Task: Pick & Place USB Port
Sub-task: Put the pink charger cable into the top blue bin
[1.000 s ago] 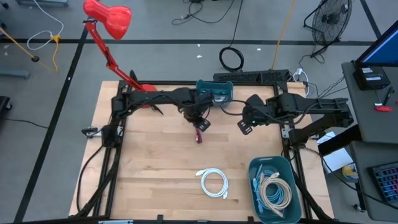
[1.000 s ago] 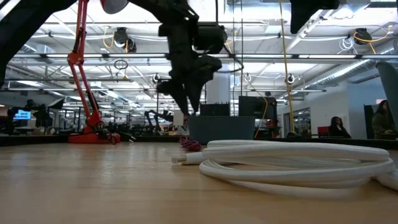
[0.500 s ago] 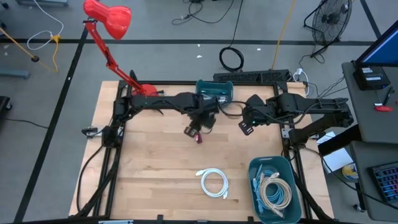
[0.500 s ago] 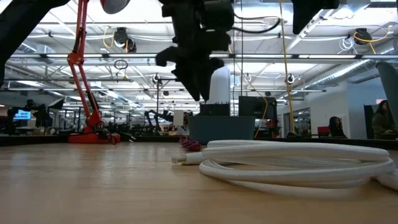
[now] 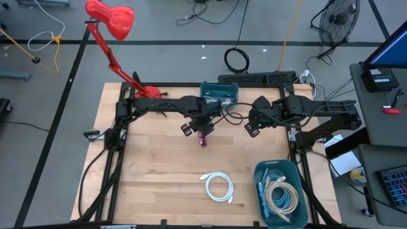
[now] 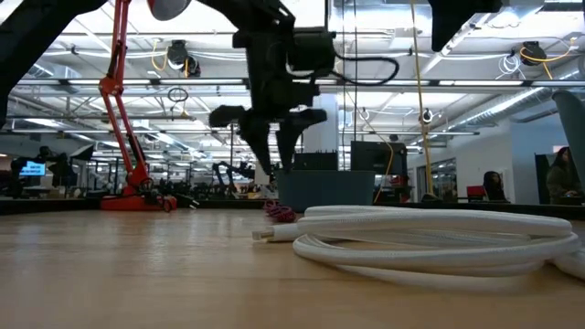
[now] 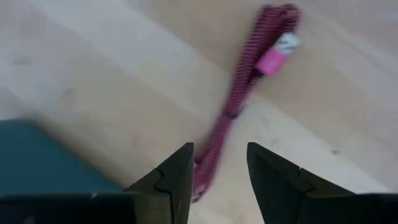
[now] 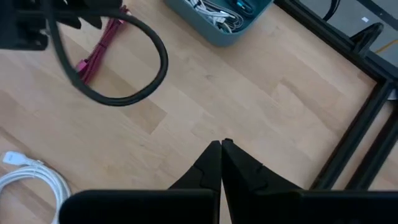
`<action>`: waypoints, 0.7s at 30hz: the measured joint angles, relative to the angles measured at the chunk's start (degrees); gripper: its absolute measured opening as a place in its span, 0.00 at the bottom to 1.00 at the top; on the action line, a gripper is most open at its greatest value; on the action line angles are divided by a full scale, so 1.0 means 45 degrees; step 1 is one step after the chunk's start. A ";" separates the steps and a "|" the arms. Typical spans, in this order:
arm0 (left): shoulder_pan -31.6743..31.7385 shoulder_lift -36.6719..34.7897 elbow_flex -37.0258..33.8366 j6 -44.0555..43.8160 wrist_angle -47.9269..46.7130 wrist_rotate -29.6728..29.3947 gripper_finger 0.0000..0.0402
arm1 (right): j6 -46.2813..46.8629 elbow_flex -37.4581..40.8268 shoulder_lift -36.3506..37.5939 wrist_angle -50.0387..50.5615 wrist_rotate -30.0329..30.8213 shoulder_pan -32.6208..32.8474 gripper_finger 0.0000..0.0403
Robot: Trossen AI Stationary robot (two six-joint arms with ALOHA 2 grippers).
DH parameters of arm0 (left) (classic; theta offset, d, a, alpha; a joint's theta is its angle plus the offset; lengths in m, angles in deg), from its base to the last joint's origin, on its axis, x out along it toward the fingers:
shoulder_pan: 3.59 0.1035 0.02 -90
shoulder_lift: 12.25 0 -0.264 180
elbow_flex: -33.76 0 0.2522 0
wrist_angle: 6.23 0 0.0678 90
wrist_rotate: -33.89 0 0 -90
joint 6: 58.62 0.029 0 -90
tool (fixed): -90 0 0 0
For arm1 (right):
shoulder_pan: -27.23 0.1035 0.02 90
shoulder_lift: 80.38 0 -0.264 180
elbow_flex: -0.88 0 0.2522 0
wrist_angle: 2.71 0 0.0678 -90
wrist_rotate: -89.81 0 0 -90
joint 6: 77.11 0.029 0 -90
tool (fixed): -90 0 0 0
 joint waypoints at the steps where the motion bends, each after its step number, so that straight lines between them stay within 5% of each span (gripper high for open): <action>1: 0.0023 0.0000 -0.0160 -0.0002 -0.0007 0.0127 0.38 | 0.0006 0.0000 0.0000 -0.0019 0.0000 0.0020 0.00; 21: 0.0326 0.0691 -0.0911 0.1173 0.1917 0.0305 0.38 | 0.0205 0.0000 0.0000 -0.0010 0.0243 0.0044 0.00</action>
